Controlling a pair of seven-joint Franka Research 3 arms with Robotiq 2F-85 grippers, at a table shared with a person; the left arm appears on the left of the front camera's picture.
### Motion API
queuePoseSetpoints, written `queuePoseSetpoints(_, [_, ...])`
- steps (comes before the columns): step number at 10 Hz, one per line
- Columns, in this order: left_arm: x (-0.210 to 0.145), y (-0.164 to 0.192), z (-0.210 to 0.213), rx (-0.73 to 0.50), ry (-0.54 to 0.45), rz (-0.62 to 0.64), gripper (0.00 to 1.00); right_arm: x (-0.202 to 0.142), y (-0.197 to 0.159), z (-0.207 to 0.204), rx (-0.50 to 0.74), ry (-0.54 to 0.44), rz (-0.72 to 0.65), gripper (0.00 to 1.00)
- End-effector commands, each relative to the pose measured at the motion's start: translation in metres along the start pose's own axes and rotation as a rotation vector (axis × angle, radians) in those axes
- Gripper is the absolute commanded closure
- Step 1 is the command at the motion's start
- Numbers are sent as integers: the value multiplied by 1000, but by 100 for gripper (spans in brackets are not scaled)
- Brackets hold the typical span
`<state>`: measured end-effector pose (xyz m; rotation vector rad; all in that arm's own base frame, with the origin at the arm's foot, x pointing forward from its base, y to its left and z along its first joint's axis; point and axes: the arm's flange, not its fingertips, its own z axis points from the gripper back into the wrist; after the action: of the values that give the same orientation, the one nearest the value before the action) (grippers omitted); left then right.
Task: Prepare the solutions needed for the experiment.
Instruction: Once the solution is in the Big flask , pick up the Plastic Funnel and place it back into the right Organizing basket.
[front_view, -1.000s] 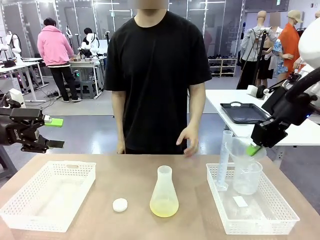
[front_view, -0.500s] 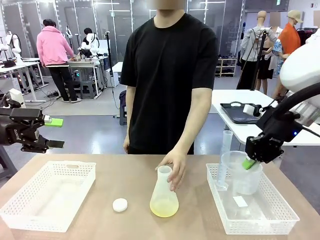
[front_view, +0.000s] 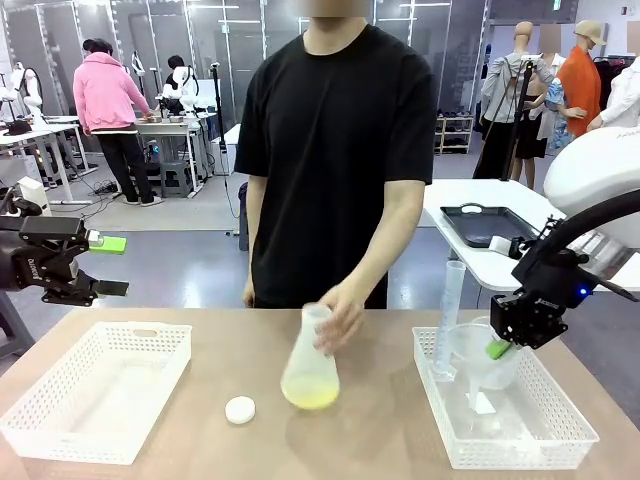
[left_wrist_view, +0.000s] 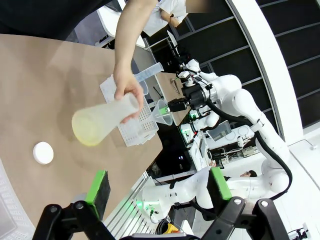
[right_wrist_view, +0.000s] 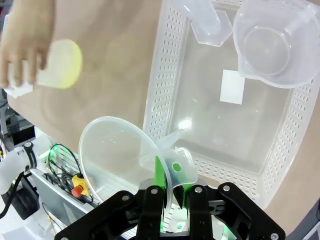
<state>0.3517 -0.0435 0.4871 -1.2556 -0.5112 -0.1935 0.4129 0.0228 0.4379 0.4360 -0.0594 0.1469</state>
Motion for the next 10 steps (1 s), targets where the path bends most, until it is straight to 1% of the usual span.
queuePoseSetpoints(1, [1,0,-2,-25,-15,-17,0,4,-2,-6,-9,5,-61,100])
queuePoseSetpoints(2, [1,0,-2,-25,-15,-17,0,5,-4,-8,-11,17,-76,88])
queuePoseSetpoints(3, [1,0,-2,-25,-15,-17,0,6,-7,-10,-15,28,-104,86])
queuePoseSetpoints(4, [1,0,-2,-25,-15,-17,0,7,-9,-11,-11,25,-109,68])
queuePoseSetpoints(5, [1,0,-2,-25,-15,-17,0,7,-11,-10,-11,17,-137,66])
queuePoseSetpoints(6, [1,0,-2,-25,-15,-17,0,9,-12,-10,0,26,-154,48])
queuePoseSetpoints(7, [1,0,-2,-25,-15,-17,0,4,-11,-13,0,29,-87,56])
queuePoseSetpoints(10, [1,0,-2,-25,-15,-17,0,4,-11,-13,0,29,-87,56])
